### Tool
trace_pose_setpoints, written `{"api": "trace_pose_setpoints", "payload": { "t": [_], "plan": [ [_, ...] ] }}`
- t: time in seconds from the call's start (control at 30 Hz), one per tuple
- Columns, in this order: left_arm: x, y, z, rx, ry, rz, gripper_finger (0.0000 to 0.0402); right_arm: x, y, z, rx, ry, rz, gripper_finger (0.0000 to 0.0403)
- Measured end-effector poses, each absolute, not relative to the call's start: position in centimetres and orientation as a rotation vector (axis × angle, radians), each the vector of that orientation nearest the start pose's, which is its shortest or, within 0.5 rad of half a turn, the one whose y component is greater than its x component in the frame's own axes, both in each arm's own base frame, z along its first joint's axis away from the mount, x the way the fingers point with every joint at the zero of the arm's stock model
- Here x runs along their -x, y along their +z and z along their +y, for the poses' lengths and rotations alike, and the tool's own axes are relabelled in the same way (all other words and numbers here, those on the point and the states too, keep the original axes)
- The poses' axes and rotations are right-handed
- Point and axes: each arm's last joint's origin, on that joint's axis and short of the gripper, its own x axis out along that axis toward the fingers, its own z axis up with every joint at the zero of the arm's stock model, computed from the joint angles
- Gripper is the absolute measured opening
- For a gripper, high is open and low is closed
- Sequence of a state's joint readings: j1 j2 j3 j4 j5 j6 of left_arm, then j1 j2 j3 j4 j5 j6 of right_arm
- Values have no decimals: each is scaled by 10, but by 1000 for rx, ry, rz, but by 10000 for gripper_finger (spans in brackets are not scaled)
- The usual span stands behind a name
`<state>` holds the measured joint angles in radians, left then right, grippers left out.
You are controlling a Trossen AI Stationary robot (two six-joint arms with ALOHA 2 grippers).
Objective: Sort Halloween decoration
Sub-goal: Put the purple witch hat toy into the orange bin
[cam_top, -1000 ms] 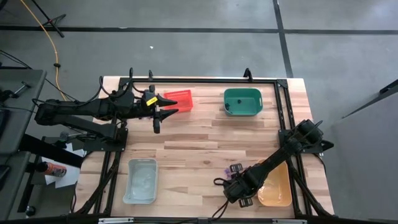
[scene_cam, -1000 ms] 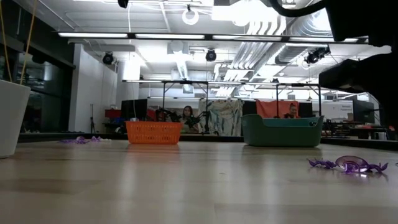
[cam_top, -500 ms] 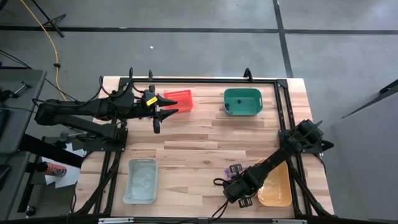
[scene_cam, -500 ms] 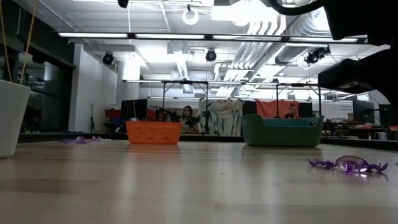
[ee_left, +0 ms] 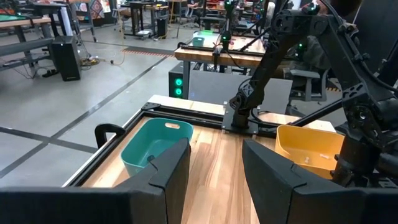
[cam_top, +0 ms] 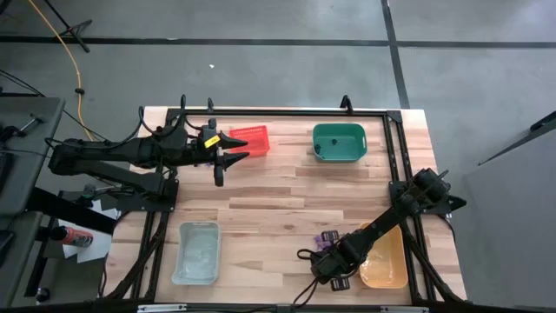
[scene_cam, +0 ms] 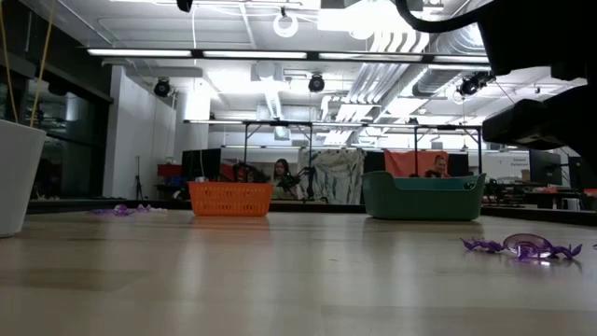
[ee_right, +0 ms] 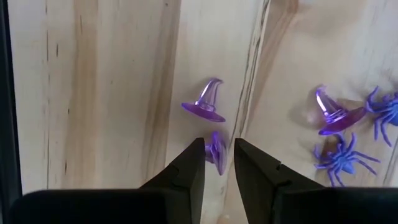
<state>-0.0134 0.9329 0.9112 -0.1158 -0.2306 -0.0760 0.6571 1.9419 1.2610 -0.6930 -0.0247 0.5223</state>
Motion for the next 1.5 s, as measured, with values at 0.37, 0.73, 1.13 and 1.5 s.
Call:
{"api": "trace_pose_setpoints", "payload": {
  "t": [0.37, 0.73, 1.13, 1.5],
  "plan": [
    [-204, 357, 4, 58, 222, 129, 136, -287, 147, 222, 9, 254, 1431, 15],
    [-204, 357, 4, -2, 218, 134, 136, -275, 180, 203, 76, 242, 1442, 1],
    [-204, 358, 4, 0, 219, 129, 136, -290, 267, 111, 105, -191, 1004, 0],
    [-204, 357, 3, 103, 214, 123, 136, -357, 325, 34, 114, -297, 300, 0]
  ]
}}
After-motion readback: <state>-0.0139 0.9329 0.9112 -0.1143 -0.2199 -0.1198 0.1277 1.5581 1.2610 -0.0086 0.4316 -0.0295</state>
